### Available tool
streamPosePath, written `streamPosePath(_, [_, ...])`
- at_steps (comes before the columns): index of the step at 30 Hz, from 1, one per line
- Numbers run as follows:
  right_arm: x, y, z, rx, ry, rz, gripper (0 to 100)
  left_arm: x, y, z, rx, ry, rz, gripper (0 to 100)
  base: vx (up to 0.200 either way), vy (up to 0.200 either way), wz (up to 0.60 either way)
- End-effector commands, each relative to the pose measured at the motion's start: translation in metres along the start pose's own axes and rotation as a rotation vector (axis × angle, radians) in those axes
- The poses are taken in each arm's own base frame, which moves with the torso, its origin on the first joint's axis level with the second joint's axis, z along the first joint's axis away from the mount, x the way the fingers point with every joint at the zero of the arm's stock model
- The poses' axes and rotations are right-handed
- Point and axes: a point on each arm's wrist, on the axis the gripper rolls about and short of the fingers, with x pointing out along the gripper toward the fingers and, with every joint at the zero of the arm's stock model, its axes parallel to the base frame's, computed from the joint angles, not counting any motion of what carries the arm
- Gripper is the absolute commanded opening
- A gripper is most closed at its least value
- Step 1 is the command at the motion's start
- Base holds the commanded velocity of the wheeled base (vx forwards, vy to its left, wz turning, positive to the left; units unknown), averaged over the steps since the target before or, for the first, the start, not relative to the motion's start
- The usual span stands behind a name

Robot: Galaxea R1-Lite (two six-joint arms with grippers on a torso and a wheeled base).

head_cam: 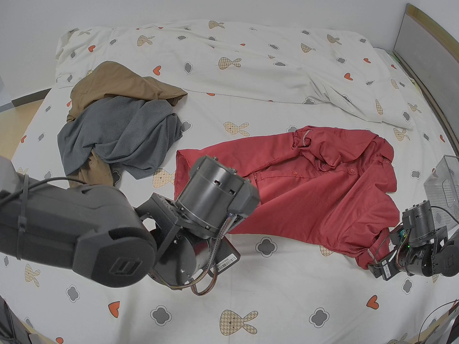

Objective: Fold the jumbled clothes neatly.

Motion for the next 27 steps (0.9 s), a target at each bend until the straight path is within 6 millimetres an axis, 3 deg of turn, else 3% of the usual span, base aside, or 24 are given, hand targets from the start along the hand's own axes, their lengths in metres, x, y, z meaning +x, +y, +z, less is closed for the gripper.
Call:
streamPosePath(1, [0.012, 0.006, 0.000, -0.023, 0.047, 0.012, 100, -0.001, 0.000, -0.001, 0.000, 0.000, 0.001, 0, 0.000, 0.000, 0.00])
streamPosePath(2, [0.012, 0.006, 0.000, -0.023, 0.047, 0.010, 100, -0.001, 0.000, -0.001, 0.000, 0.000, 0.001, 0, 0.000, 0.000, 0.00])
streamPosePath(3, [0.013, 0.005, 0.000, -0.019, 0.048, 0.010, 0, -0.002, 0.001, -0.001, -0.001, -0.001, 0.001, 0, 0.000, 0.000, 0.00])
streamPosePath(15, [0.009, 0.002, 0.004, 0.078, 0.015, 0.039, 0, 0.000, -0.003, -0.009, 0.005, 0.015, -0.004, 0, 0.000, 0.000, 0.00])
streamPosePath(21, [-0.015, -0.007, 0.007, 0.128, -0.079, 0.090, 0, -0.005, -0.002, -0.015, 0.000, 0.011, -0.003, 0, 0.000, 0.000, 0.00])
streamPosePath(27, [-0.045, -0.016, -0.006, 0.118, 0.021, 0.141, 0, -0.018, 0.001, -0.029, -0.002, 0.024, -0.007, 0, 0.000, 0.000, 0.00])
